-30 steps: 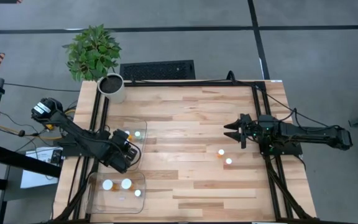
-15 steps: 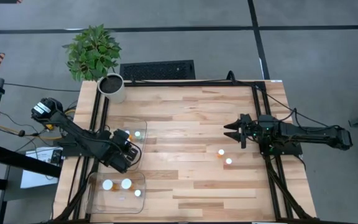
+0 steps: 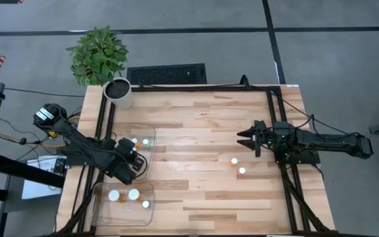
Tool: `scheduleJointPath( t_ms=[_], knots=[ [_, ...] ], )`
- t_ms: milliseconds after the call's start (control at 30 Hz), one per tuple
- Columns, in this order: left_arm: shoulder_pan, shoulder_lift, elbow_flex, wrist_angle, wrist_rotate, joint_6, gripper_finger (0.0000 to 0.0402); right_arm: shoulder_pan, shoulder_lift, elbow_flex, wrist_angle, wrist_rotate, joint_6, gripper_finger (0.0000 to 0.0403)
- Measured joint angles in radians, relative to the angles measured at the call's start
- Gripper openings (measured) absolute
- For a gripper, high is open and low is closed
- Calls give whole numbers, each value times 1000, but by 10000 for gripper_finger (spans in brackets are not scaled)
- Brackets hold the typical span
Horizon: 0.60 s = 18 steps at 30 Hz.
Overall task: Pick and place medicine bottles into bin by pill shape (circle, oval)
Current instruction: Put the yellow tablet bottle into the top transparent bin
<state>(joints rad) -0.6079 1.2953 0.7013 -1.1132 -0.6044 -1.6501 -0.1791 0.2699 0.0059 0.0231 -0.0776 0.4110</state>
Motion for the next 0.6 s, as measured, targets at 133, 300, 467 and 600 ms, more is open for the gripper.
scheduleJointPath(
  t_ms=[133,300,467,600],
  knots=[
    [0,0,-22,10,-5,-13,128,0,0,0,0,0,0,225],
    [-2,0,-39,34,14,-20,128,0,0,0,0,0,0,225],
    [-1,0,-39,33,19,-14,128,0,0,0,0,0,0,225],
    [-1,0,-39,33,28,-12,128,0,0,0,0,0,0,225]
  ],
)
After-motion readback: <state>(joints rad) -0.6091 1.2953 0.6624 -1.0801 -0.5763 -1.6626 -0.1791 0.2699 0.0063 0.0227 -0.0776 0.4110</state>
